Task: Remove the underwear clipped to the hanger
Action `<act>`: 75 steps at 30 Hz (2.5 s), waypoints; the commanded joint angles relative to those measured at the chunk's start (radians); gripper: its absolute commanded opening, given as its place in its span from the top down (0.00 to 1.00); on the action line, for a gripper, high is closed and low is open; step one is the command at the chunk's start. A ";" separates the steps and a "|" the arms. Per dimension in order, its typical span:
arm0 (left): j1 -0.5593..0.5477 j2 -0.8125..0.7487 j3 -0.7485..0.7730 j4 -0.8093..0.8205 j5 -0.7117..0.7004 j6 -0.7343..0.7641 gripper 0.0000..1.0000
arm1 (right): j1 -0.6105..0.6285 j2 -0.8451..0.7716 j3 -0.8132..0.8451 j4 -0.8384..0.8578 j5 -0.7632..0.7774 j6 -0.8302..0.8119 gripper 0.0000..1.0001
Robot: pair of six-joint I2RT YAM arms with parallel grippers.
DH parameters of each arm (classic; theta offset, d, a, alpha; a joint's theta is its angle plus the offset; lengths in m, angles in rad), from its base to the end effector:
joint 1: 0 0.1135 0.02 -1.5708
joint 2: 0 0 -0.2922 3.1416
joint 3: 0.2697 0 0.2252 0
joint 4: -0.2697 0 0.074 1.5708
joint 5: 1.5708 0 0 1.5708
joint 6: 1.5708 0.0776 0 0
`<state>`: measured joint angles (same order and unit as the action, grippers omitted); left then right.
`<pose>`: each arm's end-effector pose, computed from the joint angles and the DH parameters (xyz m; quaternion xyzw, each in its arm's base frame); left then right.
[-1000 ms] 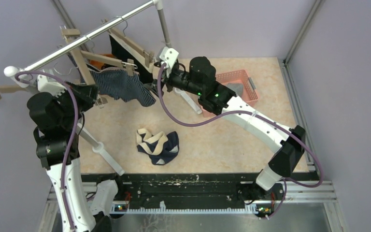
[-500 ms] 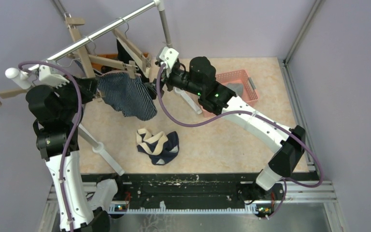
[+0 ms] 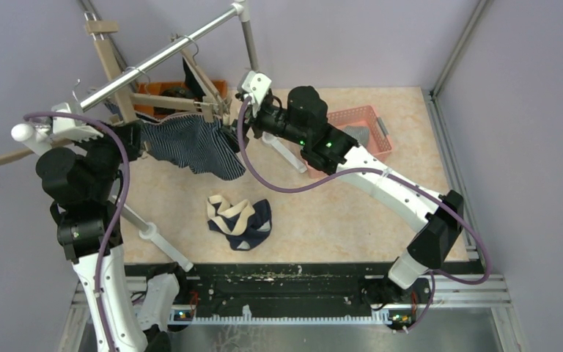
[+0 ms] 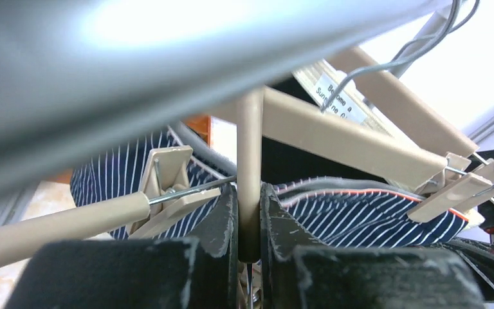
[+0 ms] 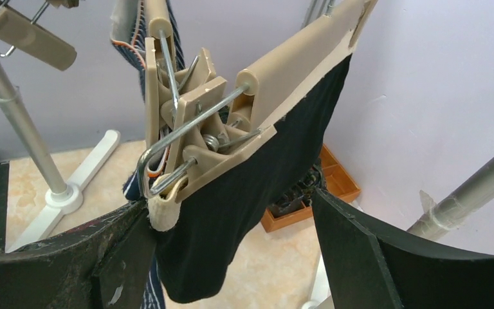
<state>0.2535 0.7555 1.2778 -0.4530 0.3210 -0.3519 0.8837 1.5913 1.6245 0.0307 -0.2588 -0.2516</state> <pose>0.1153 0.0046 0.4844 -0.0892 0.6776 -0.1444 0.7155 0.2318 0.3138 0.4823 -0.4441 0.5214 0.3087 0.6600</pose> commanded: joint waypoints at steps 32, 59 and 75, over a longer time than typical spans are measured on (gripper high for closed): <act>0.004 -0.086 -0.144 0.124 -0.233 -0.104 1.00 | 0.012 -0.055 -0.038 0.047 0.036 -0.043 0.15; 0.004 -0.224 -0.257 0.168 -0.064 -0.073 0.74 | 0.012 -0.049 -0.047 0.064 0.016 -0.026 0.15; 0.004 -0.224 -0.246 0.194 0.023 -0.065 0.99 | 0.012 -0.076 -0.054 0.041 -0.010 -0.010 0.14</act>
<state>0.2535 0.5396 1.0130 -0.2916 0.2806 -0.4362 0.8875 1.5772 1.5482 0.0574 -0.2527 -0.2581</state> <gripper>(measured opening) 0.003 0.858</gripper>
